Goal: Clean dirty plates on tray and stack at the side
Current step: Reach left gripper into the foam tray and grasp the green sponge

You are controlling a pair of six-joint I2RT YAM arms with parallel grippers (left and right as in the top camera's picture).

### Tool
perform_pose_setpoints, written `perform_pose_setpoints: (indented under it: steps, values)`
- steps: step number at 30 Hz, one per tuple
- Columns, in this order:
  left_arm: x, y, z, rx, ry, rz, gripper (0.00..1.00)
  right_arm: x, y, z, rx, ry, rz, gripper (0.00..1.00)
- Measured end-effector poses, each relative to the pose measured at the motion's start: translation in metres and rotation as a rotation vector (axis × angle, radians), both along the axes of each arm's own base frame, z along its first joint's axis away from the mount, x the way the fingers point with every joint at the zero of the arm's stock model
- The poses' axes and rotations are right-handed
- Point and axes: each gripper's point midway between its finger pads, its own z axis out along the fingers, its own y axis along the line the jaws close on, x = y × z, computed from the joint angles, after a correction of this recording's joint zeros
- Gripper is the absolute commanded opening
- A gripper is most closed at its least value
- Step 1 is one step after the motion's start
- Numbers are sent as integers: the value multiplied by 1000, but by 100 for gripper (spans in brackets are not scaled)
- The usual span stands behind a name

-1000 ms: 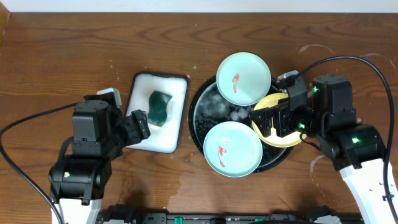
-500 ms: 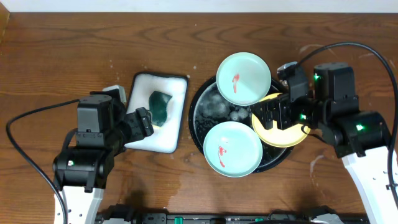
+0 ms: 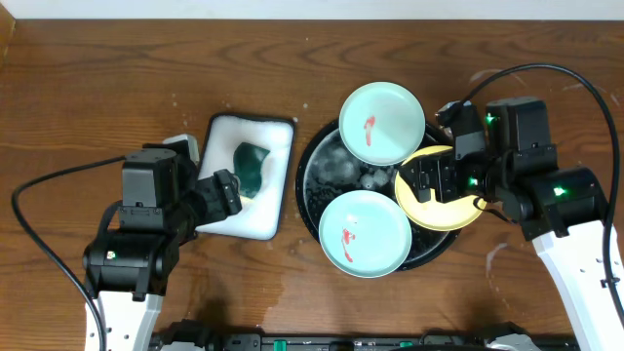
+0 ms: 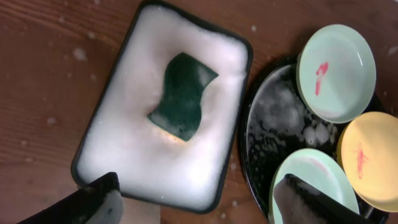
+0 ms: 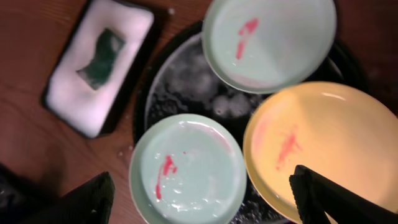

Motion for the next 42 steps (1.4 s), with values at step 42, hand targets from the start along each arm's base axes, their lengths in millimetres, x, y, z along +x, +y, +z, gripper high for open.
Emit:
perform_pose_setpoints:
  steps: [42]
  values:
    - [86, -25, -125, 237, 191, -239, 64, 8, -6, -27, -37, 111, -80, 76]
